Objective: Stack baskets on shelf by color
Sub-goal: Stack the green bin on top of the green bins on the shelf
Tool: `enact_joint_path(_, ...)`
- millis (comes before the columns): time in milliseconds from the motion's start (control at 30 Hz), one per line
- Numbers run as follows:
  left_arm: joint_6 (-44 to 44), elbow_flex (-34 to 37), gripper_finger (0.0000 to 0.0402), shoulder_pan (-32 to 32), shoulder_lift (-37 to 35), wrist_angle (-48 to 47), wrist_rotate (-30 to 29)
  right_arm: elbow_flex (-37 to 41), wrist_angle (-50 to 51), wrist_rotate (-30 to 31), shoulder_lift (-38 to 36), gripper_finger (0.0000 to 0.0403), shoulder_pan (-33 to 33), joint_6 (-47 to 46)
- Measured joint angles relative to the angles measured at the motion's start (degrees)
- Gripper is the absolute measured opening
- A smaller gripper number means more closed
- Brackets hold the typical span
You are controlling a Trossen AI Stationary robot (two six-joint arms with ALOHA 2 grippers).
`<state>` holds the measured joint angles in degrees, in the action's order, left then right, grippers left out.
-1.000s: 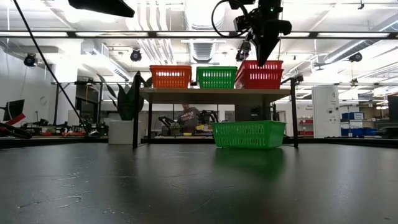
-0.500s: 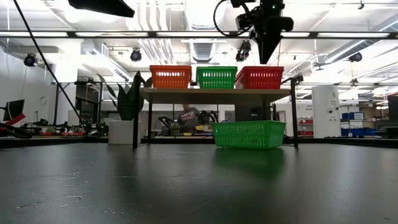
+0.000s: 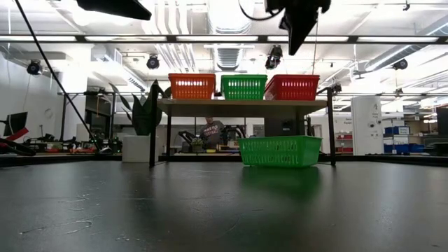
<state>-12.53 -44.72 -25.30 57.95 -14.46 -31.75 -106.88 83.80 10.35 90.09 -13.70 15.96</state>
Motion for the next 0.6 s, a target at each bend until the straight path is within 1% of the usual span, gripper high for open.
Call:
enact_joint_path(267,0.45,0.03,0.0000,-0.01,0.00,0.01,0.02,6.59,-4.54,0.54,-3.24,0.0009,14.14,-8.36)
enact_joint_path(333,1.53,0.03,0.0000,0.00,0.00,0.00,0.04,8.16,-6.88,2.18,-4.20,0.0009,17.62,-10.61)
enact_joint_path(467,2.29,0.03,0.0000,-0.04,0.00,0.09,0.06,12.42,-12.20,7.47,-5.98,0.0009,24.45,-13.42)
enact_joint_path(600,3.22,0.03,0.0000,-0.04,0.02,0.28,0.07,18.48,-21.69,10.48,-8.20,0.0009,29.71,-13.40)
